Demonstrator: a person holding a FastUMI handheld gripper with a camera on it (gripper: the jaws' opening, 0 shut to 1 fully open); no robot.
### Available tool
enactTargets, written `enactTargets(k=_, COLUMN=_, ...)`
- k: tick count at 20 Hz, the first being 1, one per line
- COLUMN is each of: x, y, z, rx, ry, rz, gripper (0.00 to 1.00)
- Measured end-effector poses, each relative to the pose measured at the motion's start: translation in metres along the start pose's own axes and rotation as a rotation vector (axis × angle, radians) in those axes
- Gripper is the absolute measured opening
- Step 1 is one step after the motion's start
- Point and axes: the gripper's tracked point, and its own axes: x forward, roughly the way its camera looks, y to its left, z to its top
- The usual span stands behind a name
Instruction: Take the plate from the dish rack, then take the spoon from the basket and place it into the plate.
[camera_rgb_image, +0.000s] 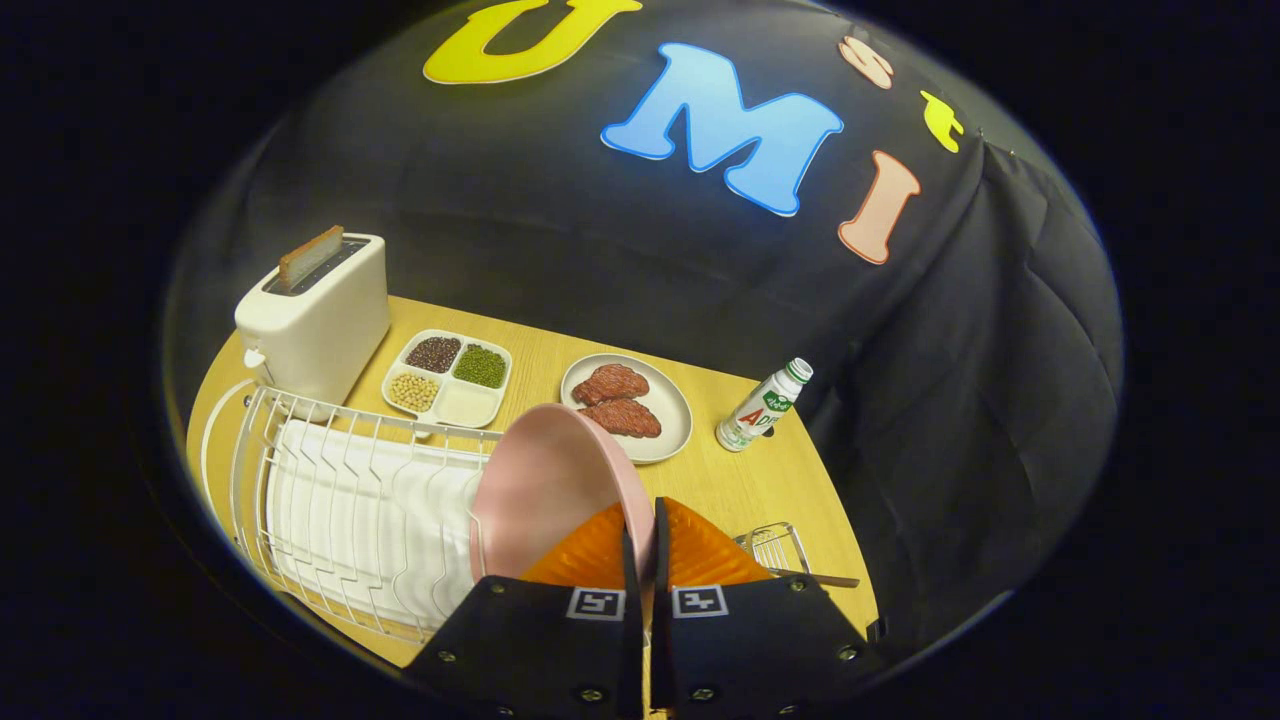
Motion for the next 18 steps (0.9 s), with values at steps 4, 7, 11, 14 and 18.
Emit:
enactTargets(k=4, x=-0.008, y=0.011, z=0.004, rx=-0.066, ry=-0.060, rz=-0.068, gripper=0.03)
enactTargets(k=7, x=-0.010, y=0.009, z=0.014, rx=-0.084, ry=-0.109, rz=-0.107, gripper=0.03)
enactTargets(k=11, x=-0.014, y=0.002, z=0.038, rx=-0.105, ry=-0.176, rz=-0.160, gripper=0.03)
enactTargets(k=14, x=-0.018, y=-0.002, z=0.039, rx=-0.042, ry=-0.152, rz=-0.112, gripper=0.03)
enactTargets(k=18, x=-0.033, y=-0.024, z=0.037, rx=0.031, ry=-0.138, rz=0.026, gripper=0.03)
